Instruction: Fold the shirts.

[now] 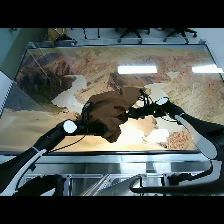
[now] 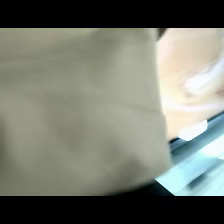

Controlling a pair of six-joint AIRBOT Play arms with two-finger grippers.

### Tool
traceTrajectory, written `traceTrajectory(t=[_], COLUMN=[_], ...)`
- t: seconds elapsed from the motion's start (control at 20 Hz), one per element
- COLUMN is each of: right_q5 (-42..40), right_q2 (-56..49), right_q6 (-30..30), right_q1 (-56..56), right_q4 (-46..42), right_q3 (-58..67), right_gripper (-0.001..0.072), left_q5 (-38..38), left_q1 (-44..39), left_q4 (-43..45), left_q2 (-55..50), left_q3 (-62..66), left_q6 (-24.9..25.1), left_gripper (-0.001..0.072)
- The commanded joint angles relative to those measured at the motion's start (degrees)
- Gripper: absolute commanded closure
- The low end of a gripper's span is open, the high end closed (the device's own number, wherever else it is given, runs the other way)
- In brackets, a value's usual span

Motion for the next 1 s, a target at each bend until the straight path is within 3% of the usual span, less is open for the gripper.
traceTrajectory(t=[0.0, 0.25, 0.45, 0.7, 0.95], right_q5=[4.5, 7.6, 7.7, 7.7, 9.5], right_q2=[4.4, 20.0, 30.3, 39.0, 38.0], right_q6=[-2.0, -1.3, -1.4, -1.8, -1.4], right_q1=[-2.1, -8.4, -8.8, -8.8, -8.9], right_q4=[1.1, 1.3, 1.3, 1.3, -0.3], right_q3=[5.2, 22.9, 33.8, 38.8, 38.8], right_gripper=[0.0692, 0.0693, 0.0693, 0.0693, 0.0693], left_q5=[-7.7, -19.4, -24.4, -24.9, -25.1], left_q1=[7.2, 24.3, 31.6, 29.8, 22.8], left_q4=[-0.1, -0.9, -7.1, -12.3, -11.7], left_q2=[8.3, 21.2, 26.2, 25.4, 14.2], left_q3=[4.5, 20.0, 33.2, 51.8, 65.6], left_q6=[0.7, 1.0, 1.9, 3.0, 3.1], left_gripper=[0.0693, 0.0694, 0.0694, 0.0693, 0.0694])
